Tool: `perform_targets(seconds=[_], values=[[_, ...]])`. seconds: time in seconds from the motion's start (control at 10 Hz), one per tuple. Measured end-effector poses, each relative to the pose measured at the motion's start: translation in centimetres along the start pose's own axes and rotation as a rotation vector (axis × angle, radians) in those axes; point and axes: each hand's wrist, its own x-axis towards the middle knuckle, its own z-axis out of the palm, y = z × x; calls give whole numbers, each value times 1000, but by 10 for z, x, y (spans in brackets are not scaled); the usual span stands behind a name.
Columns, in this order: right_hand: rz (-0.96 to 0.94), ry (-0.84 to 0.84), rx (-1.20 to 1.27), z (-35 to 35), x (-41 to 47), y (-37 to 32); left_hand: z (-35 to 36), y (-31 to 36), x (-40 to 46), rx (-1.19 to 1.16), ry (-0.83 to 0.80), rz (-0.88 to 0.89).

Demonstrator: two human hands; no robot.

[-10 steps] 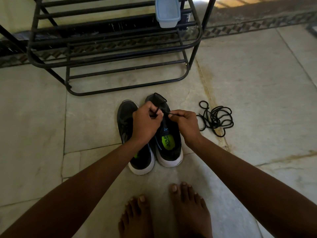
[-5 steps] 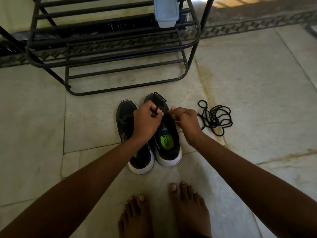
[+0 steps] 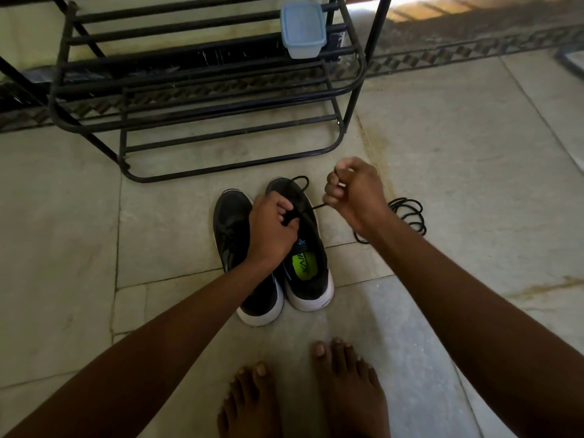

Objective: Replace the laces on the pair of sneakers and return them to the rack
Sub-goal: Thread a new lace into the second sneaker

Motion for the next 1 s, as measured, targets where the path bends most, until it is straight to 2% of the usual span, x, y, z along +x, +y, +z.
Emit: perform_targets(seconds=[0.1, 0.2, 0.3, 0.4, 0.5, 0.6, 0.7, 0.8, 0.9, 1.0], values=[[-299, -279, -1263, -9, 10, -25, 0, 1, -2, 26, 31, -34], [-249, -495, -2081, -17, 19, -25, 0, 3, -3, 53, 31, -35], [-564, -408, -1678, -15, 13, -23, 0, 3, -3, 65, 14, -53], [-403, -31, -607, -4, 5, -29, -3, 5, -2, 77, 4, -60], [-65, -23, -243, -2, 0, -27, -3, 4, -2, 94, -14, -84], [-498, -252, -1326, -20, 8, -26, -1, 2, -1, 103, -16, -92], [-322, -516, -2020, -23, 7, -25, 0, 1, 0, 106, -12, -107], [-432, -614, -1934, -14, 2, -24, 1, 2, 0, 103, -9, -102], [-668, -533, -1643, -5, -3, -40, 1, 4, -2, 107, -10, -101], [-725, -508, -1600, 0, -7, -48, 1, 6, -4, 117, -9, -113]])
